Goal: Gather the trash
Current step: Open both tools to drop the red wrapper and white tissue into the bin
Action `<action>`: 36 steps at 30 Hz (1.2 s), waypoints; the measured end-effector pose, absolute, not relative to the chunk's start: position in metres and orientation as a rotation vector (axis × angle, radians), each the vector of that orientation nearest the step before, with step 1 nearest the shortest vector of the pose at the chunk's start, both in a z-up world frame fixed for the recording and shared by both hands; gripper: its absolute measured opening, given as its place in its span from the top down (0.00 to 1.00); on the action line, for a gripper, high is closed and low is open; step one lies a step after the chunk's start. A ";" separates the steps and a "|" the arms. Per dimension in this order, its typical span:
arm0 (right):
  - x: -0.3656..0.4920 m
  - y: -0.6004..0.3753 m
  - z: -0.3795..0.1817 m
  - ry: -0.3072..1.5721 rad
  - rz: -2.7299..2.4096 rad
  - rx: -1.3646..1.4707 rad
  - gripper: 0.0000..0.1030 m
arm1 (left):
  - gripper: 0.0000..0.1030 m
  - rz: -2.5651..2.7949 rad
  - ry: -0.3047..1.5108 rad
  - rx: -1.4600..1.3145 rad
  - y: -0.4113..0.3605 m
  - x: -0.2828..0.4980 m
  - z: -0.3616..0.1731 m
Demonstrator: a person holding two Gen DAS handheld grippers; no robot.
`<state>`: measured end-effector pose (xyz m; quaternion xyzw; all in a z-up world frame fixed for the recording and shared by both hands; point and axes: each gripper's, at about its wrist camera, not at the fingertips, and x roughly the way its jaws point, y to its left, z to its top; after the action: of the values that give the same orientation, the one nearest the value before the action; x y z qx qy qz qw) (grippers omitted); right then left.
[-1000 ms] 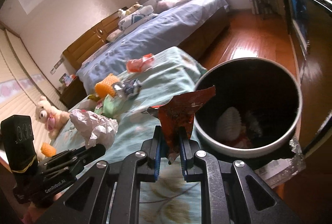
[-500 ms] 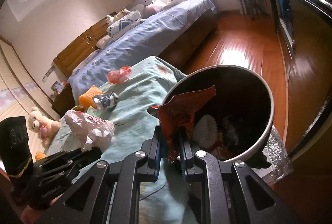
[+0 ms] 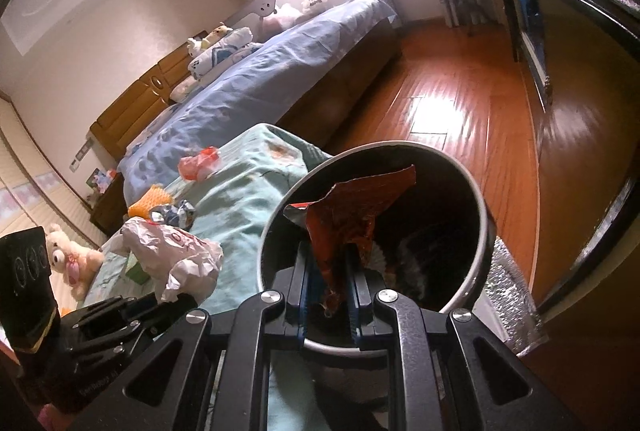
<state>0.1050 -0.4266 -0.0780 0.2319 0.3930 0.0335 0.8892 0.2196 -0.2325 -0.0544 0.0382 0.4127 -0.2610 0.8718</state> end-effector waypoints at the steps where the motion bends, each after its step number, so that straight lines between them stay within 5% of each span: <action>1: 0.106 -0.428 -0.079 0.818 0.068 0.479 0.85 | 0.81 -0.548 0.865 0.082 -0.235 0.222 -0.055; 29: 0.128 -0.457 -0.095 0.862 0.032 0.514 0.81 | 0.77 -0.591 0.907 0.128 -0.286 0.259 -0.071; 34: 0.128 -0.459 -0.093 0.863 0.025 0.516 0.72 | 0.57 -0.578 0.910 0.103 -0.288 0.260 -0.071; 36: 0.128 -0.460 -0.093 0.860 0.020 0.518 0.53 | 0.45 -0.568 0.901 0.101 -0.286 0.258 -0.071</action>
<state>0.1281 -0.4597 -0.0925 0.2484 0.4124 0.0094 0.8765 0.2576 -0.2861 -0.0709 0.0482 0.4295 -0.2705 0.8602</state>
